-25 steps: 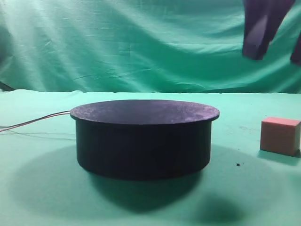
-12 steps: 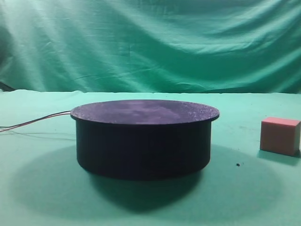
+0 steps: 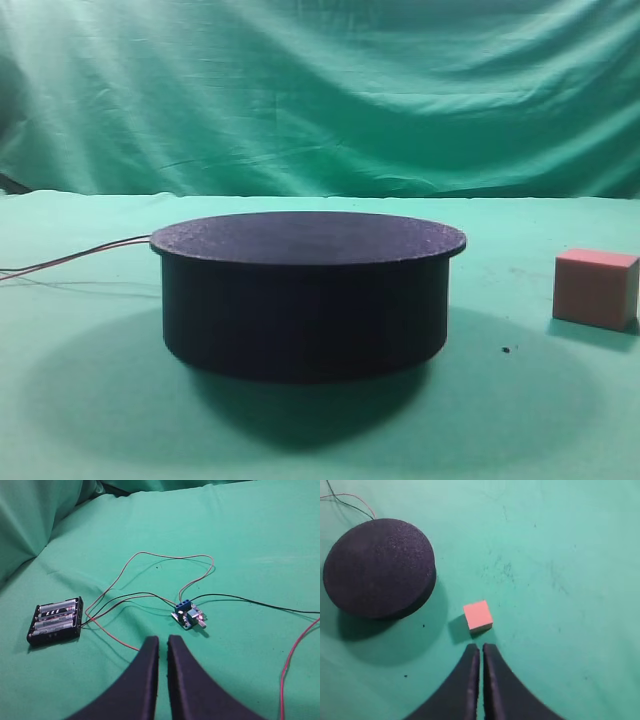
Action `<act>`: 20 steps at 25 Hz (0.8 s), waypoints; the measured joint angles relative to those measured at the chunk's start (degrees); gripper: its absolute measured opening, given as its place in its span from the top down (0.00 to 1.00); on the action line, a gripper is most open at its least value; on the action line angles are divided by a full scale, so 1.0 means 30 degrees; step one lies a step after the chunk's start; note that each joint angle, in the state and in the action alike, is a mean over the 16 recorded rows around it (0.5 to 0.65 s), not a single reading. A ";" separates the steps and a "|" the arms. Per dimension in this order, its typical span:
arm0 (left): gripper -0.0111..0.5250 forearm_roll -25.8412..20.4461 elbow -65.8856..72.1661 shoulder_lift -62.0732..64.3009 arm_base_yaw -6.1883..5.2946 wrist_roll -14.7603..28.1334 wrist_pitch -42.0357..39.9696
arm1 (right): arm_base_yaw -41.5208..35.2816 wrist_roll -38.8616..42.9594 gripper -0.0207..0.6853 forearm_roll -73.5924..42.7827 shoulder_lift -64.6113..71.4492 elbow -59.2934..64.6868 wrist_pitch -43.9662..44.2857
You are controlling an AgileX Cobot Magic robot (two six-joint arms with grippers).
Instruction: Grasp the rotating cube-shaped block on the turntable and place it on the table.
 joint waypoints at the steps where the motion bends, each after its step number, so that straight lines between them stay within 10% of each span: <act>1: 0.98 0.0000 0.0000 0.0000 0.0000 0.0000 0.0000 | -0.0329 -0.0456 0.97 0.0057 -0.0295 0.0286 -0.0584; 20: 0.98 0.0000 0.0000 0.0000 0.0000 0.0000 0.0000 | -0.6763 -0.2818 0.97 0.1814 -1.1723 1.1836 -1.0670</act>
